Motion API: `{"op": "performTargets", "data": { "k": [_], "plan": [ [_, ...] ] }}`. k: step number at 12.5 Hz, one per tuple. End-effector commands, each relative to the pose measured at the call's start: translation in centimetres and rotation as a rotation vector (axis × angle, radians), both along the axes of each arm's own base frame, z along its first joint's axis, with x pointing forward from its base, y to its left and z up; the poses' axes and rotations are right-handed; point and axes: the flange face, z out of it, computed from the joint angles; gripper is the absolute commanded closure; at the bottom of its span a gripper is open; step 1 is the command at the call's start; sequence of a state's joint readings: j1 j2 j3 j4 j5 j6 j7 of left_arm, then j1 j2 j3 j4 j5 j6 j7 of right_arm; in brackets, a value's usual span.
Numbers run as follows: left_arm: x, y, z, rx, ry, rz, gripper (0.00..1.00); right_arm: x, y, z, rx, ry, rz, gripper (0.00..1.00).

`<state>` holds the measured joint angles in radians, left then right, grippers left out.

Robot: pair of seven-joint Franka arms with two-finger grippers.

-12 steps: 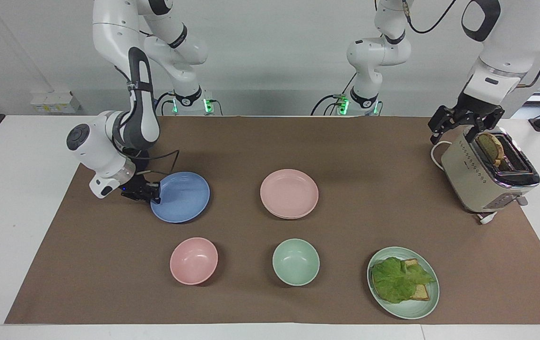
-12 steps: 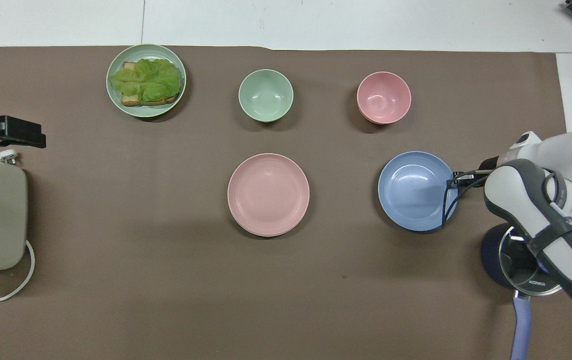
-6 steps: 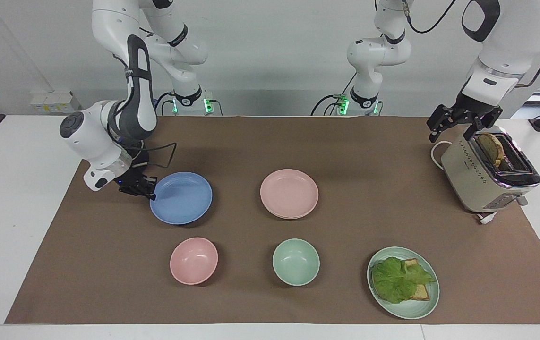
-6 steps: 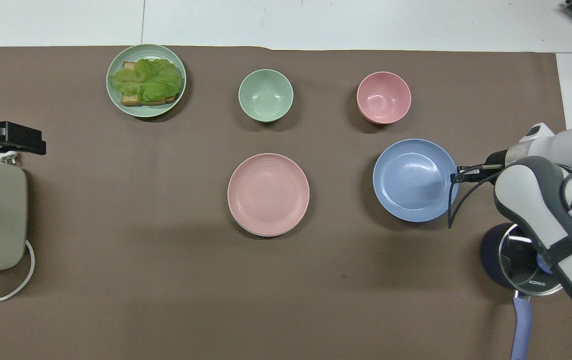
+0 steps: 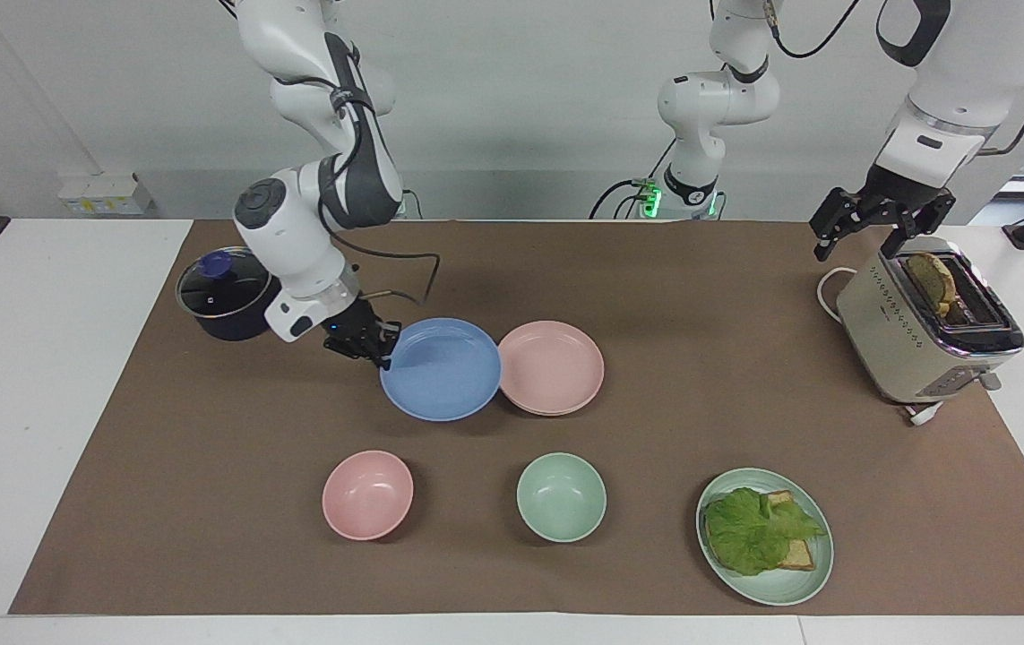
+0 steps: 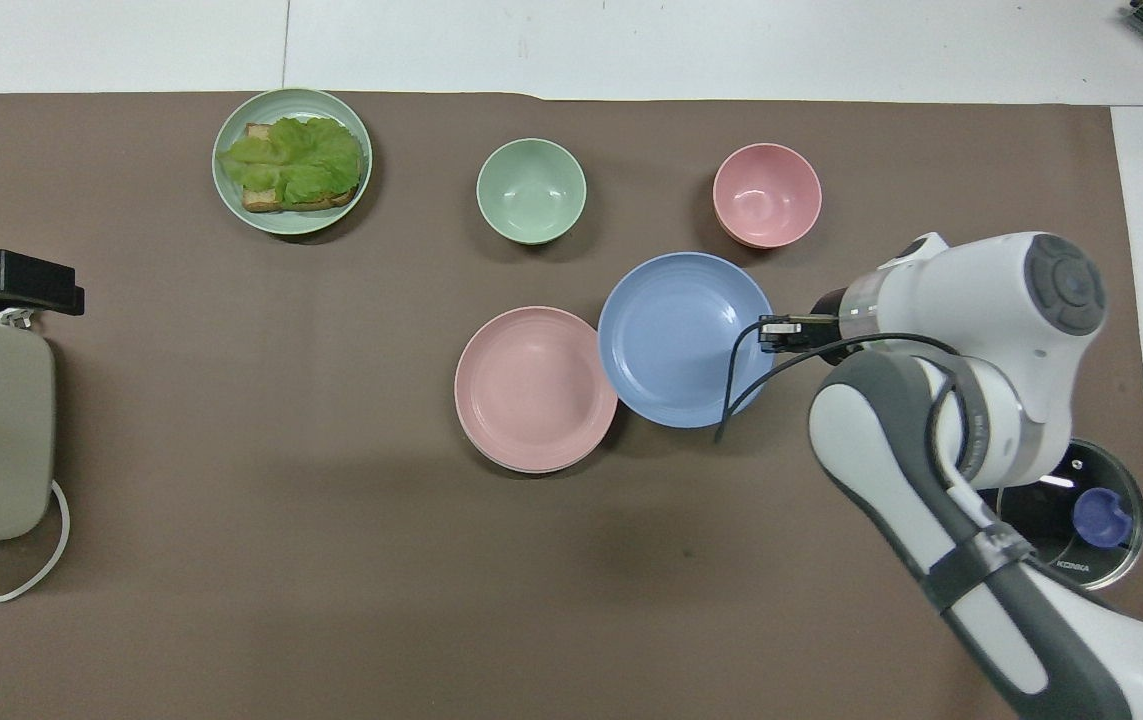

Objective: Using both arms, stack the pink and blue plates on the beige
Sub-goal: 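Grip the blue plate and slide it onto the pink plate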

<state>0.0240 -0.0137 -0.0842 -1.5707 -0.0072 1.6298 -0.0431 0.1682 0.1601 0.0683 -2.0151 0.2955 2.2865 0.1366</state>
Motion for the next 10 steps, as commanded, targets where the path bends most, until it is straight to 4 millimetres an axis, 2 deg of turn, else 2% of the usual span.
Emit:
{"op": "performTargets", "data": {
  "k": [1, 2, 3, 5, 6, 8, 10],
  "plan": [
    [-0.5, 0.5, 0.5, 0.022, 0.007, -0.012, 0.0, -0.4, 5.0, -0.5, 0.023, 0.004, -0.049, 1.0],
    [-0.4, 0.5, 0.4, 0.022, 0.007, -0.012, 0.0, -1.4, 8.1, -0.9, 0.026, 0.014, -0.025, 1.0],
    [-0.4, 0.5, 0.5, 0.022, 0.006, -0.012, 0.0, -2.0, 9.8, -0.9, 0.029, 0.012, -0.027, 1.0],
    [-0.4, 0.5, 0.5, 0.021, 0.006, -0.012, 0.0, -3.3, 12.0, -1.7, 0.018, 0.022, 0.005, 1.0],
    [-0.4, 0.5, 0.5, 0.021, 0.006, -0.012, 0.0, -3.6, 13.4, -2.6, 0.013, 0.022, 0.027, 1.0],
    [-0.4, 0.5, 0.4, 0.02, 0.006, -0.012, 0.0, -3.3, 14.4, -4.1, 0.016, -0.013, 0.033, 1.0],
    [-0.4, 0.5, 0.5, 0.02, 0.006, -0.01, 0.0, -3.1, 14.6, -4.9, 0.015, -0.022, 0.037, 1.0]
  ]
}}
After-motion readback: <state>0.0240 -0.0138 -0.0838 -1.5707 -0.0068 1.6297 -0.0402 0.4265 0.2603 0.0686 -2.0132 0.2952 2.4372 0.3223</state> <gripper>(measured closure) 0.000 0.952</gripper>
